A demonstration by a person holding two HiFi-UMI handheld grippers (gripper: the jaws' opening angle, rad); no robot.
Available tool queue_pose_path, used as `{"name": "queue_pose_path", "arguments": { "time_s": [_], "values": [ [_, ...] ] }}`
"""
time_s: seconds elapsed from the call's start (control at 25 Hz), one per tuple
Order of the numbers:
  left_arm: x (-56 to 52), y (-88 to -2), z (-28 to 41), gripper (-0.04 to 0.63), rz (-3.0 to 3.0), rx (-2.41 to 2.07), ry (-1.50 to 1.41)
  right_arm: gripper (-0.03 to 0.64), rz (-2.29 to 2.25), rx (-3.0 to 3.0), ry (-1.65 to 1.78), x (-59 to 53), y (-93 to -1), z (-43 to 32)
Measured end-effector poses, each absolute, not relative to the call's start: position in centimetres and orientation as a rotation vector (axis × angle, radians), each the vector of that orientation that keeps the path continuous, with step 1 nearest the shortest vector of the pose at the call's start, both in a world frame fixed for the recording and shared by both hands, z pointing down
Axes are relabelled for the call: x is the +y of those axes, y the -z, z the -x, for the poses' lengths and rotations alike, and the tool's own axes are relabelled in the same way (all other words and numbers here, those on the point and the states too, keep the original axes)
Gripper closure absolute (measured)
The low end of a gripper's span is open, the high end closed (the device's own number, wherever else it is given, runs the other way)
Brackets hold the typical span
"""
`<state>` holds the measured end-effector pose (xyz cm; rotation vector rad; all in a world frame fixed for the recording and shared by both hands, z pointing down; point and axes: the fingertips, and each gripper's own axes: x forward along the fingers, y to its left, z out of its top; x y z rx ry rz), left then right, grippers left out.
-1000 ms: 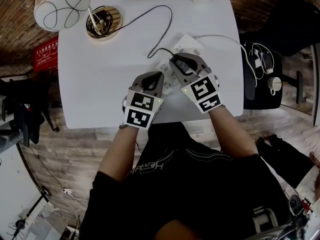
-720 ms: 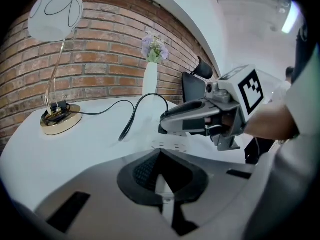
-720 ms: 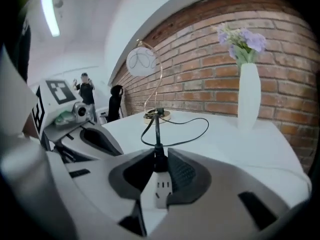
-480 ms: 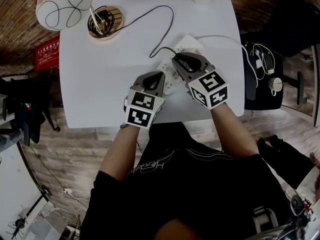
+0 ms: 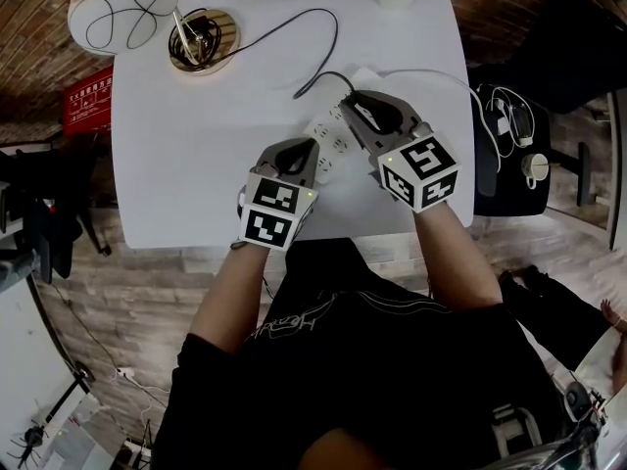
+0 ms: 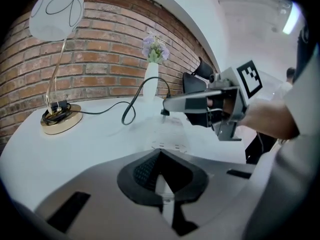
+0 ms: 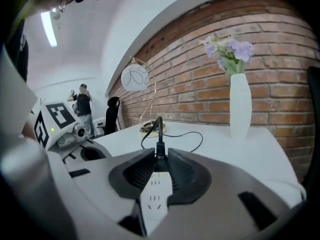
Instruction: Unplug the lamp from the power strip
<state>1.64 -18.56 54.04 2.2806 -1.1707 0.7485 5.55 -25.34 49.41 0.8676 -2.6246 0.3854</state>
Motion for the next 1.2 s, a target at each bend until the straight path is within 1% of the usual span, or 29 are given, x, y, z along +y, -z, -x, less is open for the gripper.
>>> {"name": "queue_pose_path", "arguments": {
  "time_s": [0.12,0.24,0.48,0.68,0.96,1.2],
  "values": [
    [-18.6,-54.1,-1.7,0.595,-2.273,-1.181,-0.748,0.555,-0.851,-2.627,-0.365,-26.1,-48.2,-6.3],
    [-18.5,-54.3,-1.8,0.594,-2.273,-1.171,-0.748,0.554,-0.813,-2.641,-0.434,-25.5,-48.0,-6.5],
    [-17.9,-53.1,-1.1,0.594,-2.231,-1.184,-0.65,0.552,-0.754,-2.681,-0.516,-24.2,-46.8,-6.5],
    [-16.4,-49.5,-0.6,0.594,-2.218,-1.215,-0.551,0.552,-0.746,-2.688,-0.609,-22.8,-45.2,-7.6],
    [-14.2,-42.6,-0.3,0.594,-2.266,-1.27,-0.387,0.552,-0.722,-2.771,-0.707,-19.9,-40.8,-8.8],
    [-12.3,-37.2,-0.2,0.594,-2.31,-1.298,-0.239,0.552,-0.706,-2.827,-0.691,-17.0,-37.4,-9.7]
  ]
}}
